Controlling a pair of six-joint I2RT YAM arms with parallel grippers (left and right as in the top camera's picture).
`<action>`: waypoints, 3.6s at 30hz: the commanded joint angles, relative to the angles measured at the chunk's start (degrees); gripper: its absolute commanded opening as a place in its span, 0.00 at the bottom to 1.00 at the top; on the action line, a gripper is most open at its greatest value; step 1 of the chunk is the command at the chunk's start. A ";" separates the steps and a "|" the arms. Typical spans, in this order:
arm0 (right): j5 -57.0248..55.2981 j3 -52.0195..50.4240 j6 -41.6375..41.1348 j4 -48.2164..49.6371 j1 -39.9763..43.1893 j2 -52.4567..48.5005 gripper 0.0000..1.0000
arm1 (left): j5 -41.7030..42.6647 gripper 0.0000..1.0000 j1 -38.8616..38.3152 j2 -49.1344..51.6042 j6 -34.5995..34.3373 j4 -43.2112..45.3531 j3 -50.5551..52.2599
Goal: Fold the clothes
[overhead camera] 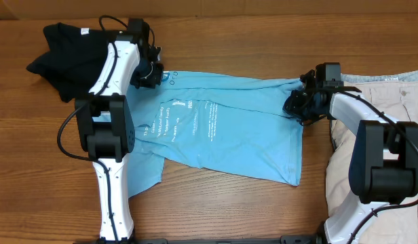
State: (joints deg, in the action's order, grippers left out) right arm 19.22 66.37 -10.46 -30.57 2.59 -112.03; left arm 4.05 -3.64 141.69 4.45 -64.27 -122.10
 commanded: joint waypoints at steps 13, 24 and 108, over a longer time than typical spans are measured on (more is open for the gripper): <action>-4.63 -2.05 0.20 -2.19 0.15 -1.90 0.16 | 4.11 0.04 1.01 0.48 -6.05 7.96 -4.72; -4.63 -2.05 0.17 -2.32 0.15 -1.90 0.17 | 22.25 0.07 -1.92 0.39 7.21 -11.02 -11.98; -14.84 3.76 -12.02 -20.94 12.28 -0.74 0.05 | 5.35 0.04 7.50 -2.56 -5.73 -2.01 -1.68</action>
State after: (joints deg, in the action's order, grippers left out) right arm 8.97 69.45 -22.72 -51.94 14.04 -110.93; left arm 6.39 1.89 138.87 -2.98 -67.77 -126.13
